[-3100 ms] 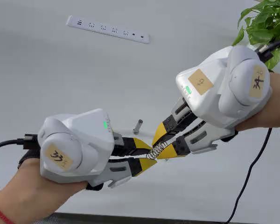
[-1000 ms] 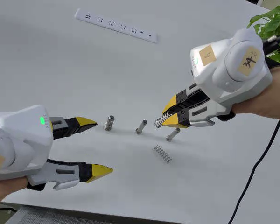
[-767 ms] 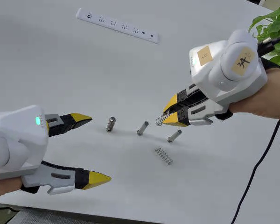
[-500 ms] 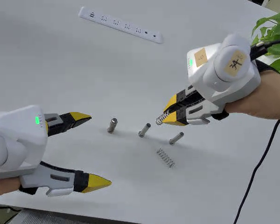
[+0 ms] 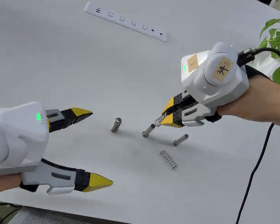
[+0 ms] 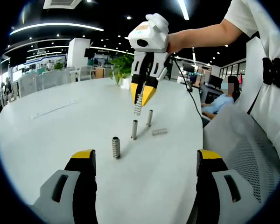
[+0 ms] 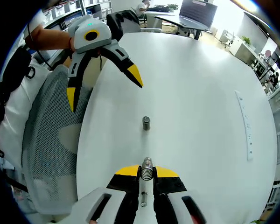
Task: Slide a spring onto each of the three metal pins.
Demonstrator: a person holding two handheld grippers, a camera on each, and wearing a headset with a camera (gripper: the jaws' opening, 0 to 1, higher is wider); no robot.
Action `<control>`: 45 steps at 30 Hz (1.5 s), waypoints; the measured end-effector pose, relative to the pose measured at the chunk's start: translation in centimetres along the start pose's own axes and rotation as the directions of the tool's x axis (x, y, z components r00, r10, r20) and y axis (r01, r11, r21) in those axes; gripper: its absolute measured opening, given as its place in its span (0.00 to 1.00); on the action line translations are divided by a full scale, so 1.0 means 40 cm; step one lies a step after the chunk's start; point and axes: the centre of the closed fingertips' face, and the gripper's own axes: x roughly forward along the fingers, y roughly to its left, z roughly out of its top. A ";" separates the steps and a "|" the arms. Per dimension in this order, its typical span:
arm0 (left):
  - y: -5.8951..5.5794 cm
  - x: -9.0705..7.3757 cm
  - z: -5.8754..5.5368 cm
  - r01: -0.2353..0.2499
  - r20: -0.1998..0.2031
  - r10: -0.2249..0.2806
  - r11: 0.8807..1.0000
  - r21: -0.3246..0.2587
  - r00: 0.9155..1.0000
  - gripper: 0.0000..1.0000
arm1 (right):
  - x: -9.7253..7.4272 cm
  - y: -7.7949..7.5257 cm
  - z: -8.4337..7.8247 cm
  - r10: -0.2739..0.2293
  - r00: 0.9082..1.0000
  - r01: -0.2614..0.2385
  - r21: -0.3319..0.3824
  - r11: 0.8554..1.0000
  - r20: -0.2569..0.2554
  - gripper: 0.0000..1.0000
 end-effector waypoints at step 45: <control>-0.002 0.005 -0.017 0.007 0.021 -0.006 0.999 -0.043 1.000 0.90 | 0.070 0.005 -0.011 0.049 0.998 -0.049 0.006 0.999 -0.034 0.07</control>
